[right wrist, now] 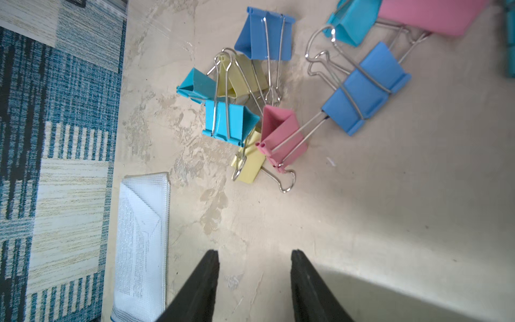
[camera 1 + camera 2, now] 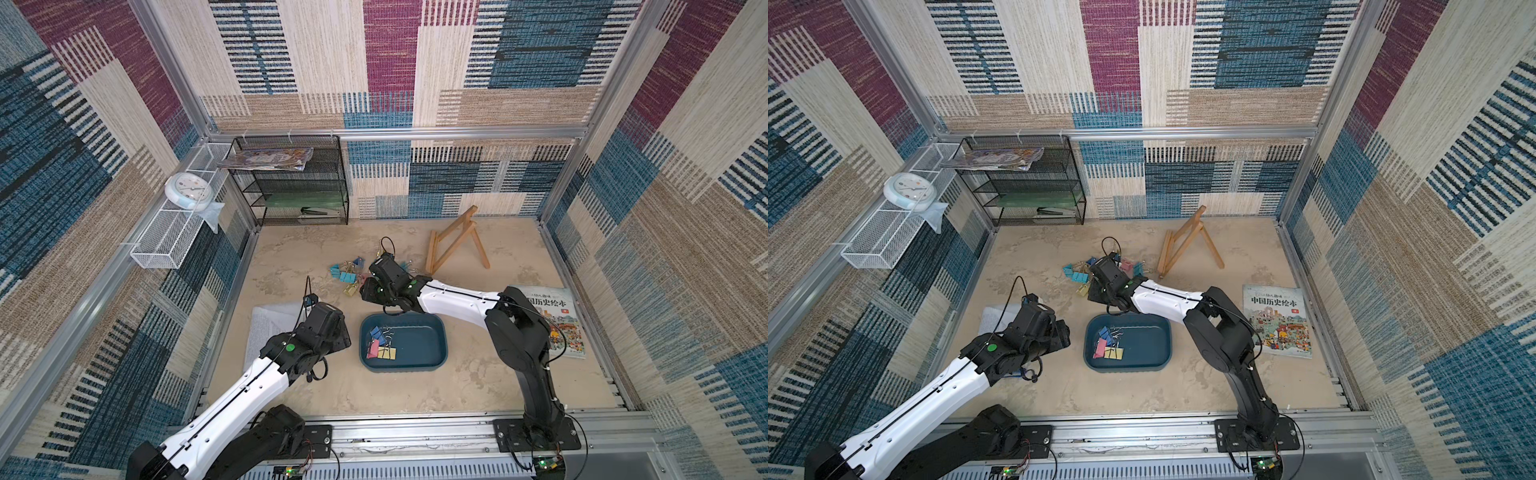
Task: Put the binder clips in the storage box
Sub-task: Pick up the binder clip at the center of the board.
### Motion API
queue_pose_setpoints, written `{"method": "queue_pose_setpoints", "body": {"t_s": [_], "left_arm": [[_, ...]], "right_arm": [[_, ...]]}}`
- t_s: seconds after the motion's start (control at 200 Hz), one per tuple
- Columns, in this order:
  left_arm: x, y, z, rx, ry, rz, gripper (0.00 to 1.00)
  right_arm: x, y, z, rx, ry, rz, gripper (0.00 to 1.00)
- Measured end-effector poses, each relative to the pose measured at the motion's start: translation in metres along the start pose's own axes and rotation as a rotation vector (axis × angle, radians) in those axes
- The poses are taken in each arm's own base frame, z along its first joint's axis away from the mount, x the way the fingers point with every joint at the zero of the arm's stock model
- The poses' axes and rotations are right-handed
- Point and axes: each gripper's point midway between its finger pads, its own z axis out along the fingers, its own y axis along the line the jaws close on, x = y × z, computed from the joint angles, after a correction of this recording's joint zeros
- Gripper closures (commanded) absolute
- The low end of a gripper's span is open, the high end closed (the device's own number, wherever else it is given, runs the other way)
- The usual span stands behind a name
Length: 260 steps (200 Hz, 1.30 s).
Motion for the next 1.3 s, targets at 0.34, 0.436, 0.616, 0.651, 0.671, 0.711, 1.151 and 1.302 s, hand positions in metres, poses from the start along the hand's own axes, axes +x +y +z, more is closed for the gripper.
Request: {"method": "queue_pose_setpoints", "body": {"t_s": [0.34,0.436,0.616,0.651,0.671,0.711,1.151,1.302], "left_arm": [[0.002,0.001,0.001,0.020,-0.015,-0.014,0.23],[0.004,0.001,0.002,0.032,-0.016,-0.009,0.23],[0.008,0.001,0.005,0.043,-0.012,0.008,0.24],[0.008,0.000,0.005,0.046,-0.013,0.010,0.24],[0.008,0.000,0.005,0.048,-0.012,0.010,0.24],[0.008,0.000,0.004,0.050,-0.014,0.009,0.24],[-0.008,0.007,-0.011,0.058,-0.124,-0.080,0.11],[-0.011,0.010,-0.011,0.044,-0.137,-0.103,0.01]], "right_arm": [[-0.002,-0.005,0.044,-0.008,0.020,0.035,0.65],[-0.003,-0.005,0.050,-0.012,0.022,0.038,0.65],[-0.002,-0.003,0.052,-0.027,0.036,0.038,0.53],[-0.001,-0.002,0.052,-0.035,0.040,0.037,0.53],[-0.001,-0.001,0.052,-0.040,0.043,0.038,0.53],[0.001,-0.001,0.050,-0.043,0.046,0.038,0.53],[-0.008,0.025,0.031,-0.177,0.026,0.130,0.43],[-0.004,0.029,0.049,-0.198,0.050,0.165,0.45]]}}
